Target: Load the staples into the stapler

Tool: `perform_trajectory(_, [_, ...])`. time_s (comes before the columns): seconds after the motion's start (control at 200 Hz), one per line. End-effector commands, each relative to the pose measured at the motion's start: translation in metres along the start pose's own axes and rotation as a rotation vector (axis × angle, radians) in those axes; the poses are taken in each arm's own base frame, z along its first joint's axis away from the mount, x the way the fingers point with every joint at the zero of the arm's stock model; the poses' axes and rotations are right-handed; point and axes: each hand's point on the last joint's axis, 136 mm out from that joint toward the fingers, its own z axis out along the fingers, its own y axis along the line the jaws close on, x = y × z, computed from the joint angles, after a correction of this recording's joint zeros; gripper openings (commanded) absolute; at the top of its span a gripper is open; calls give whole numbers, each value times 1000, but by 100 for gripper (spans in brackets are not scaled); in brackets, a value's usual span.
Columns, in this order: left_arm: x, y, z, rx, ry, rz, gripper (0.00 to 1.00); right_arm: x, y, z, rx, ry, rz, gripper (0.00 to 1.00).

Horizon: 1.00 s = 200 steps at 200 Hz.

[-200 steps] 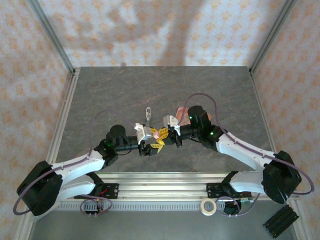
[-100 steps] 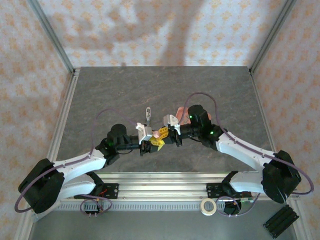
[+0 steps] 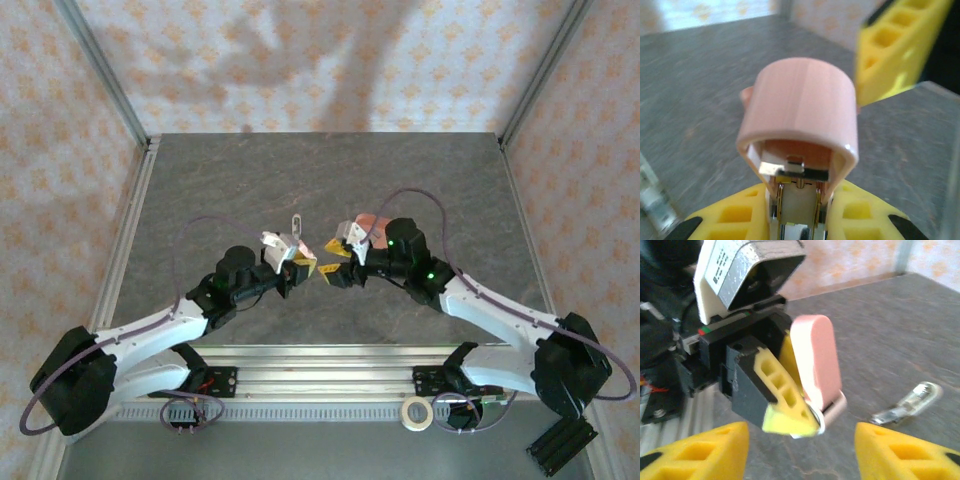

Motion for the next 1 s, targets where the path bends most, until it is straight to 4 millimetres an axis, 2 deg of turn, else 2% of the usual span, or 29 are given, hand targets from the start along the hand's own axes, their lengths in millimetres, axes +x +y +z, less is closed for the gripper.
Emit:
perform_trajectory(0.0, [4,40,-2,-235,48,-152,16,-8,-36,-8,227,-58,84,62])
perform_trajectory(0.15, [16,58,4,-351,126,-272,15,-1,-61,-16,376,-81,208,63])
perform_trajectory(0.25, [21,65,11,-408,179,-329,10,7,-80,-28,511,-99,290,64])
perform_trajectory(0.335, [28,73,17,-465,238,-371,6,13,-88,-35,574,-96,327,64])
perform_trajectory(0.515, [44,76,34,-491,323,-425,6,24,-90,-36,597,-57,374,64])
perform_trajectory(0.756, [61,86,45,-573,378,-507,7,33,-89,-36,601,-36,387,64])
perform_trajectory(0.996, [63,97,50,-656,400,-519,8,40,-90,-31,596,-11,392,65])
